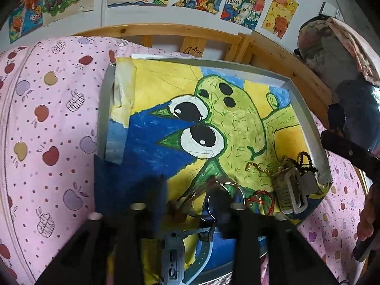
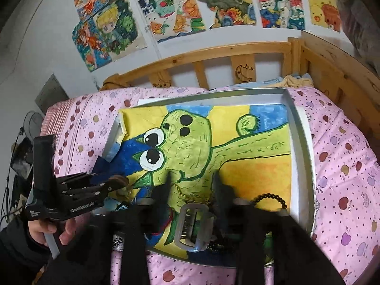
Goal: Organize jewelry
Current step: 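Open both tools to release the bracelet and chain in the tray, then grasp the black-white hair clip with the left tool while the right tool grasps the silver clip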
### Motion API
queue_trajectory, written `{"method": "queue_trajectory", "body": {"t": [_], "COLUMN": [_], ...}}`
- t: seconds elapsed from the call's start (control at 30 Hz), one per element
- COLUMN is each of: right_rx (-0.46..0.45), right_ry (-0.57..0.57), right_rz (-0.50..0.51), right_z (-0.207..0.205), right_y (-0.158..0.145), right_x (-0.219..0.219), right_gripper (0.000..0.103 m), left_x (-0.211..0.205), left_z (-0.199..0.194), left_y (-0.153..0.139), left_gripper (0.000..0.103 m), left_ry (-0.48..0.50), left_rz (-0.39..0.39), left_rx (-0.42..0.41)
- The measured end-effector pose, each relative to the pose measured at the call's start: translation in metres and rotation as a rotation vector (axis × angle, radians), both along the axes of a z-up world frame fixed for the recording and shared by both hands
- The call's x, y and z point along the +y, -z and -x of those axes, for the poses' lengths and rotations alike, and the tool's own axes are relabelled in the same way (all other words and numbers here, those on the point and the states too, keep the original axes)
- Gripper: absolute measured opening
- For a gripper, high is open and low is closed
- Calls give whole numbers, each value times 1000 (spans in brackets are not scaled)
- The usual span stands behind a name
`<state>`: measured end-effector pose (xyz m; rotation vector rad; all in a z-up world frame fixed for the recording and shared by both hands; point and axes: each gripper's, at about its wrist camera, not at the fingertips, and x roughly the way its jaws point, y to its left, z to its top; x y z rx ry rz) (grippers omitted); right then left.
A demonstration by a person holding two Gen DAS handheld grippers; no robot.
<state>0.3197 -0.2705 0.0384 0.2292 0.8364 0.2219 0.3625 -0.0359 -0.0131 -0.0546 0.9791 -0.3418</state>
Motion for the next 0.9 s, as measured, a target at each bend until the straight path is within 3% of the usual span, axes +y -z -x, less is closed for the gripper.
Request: {"method": "queue_trajectory", "body": {"t": [0.03,0.07,0.17,0.23,0.33,0.47,0.67,0.9], "right_rx": [-7,-8,-11,-25,-37,-50,-6,85], "right_ry": [2,3,15,26,-4,-66,-248,-333], "right_rz": [-9,-10,-12,-9,-11,-19,-87,-128], "right_z": [2,2,11,22,38,57,82,91], "right_y": [-1,-1,-1,0,2,4,14,36], "right_x": [-2,-3,-8,-11,-10,-3,21,36], "right_gripper": [47,47,55,72,77,86,86,86], "left_x": [2,5,13,21,32,52,77,88], "left_z": [2,5,12,21,33,51,84,123], "left_y": [-3,-7,-19,-27,-36,-44,-40,-20], "left_gripper": [73,83,83,85,100,102,102,102], "left_ry": [-14,-30,-41,-50,-57,-71,-49,30], "left_rz": [8,14,53,62,42,42,26,-37], "left_rx": [-16,-36,-71,-102,-156,-190,-178,-159]}}
